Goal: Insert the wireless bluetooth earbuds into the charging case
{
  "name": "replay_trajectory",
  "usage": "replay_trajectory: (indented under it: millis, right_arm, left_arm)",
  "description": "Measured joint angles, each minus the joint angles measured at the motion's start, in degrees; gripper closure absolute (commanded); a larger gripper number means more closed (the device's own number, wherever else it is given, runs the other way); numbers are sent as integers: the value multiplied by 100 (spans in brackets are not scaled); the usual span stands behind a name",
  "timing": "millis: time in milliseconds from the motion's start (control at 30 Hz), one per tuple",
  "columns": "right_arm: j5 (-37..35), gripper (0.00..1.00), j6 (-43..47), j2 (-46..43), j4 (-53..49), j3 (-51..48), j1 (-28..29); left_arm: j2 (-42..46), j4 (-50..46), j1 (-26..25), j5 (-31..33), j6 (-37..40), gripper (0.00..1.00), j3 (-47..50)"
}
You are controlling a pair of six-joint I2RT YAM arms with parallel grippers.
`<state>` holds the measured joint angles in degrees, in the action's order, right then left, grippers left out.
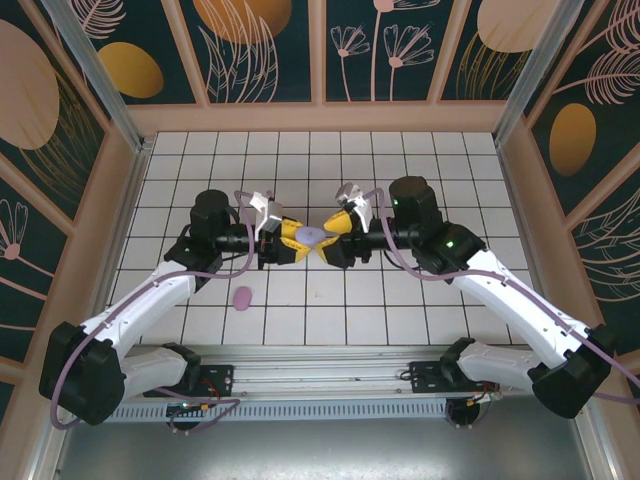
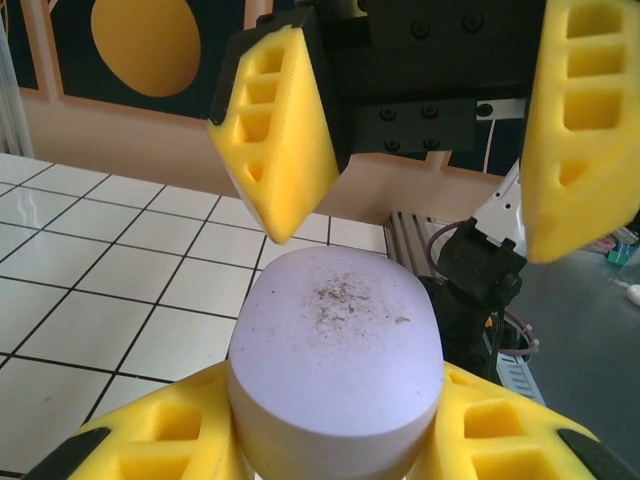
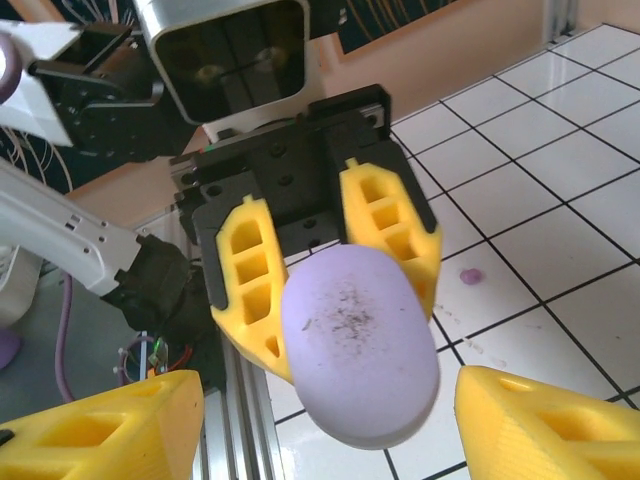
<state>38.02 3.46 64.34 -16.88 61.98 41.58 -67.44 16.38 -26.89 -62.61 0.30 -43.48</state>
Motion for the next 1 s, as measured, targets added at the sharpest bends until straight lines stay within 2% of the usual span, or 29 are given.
replay_trajectory:
  millis: [500,1000]
  right_arm:
    - [-243,33,632,439,-221,175,20]
    - [-389,37,247,494,-63,254,-157]
  left_arm:
    - [0,-11,7,-149,-57,100,-2]
    - [0,-55,76,57,-144,100,-2]
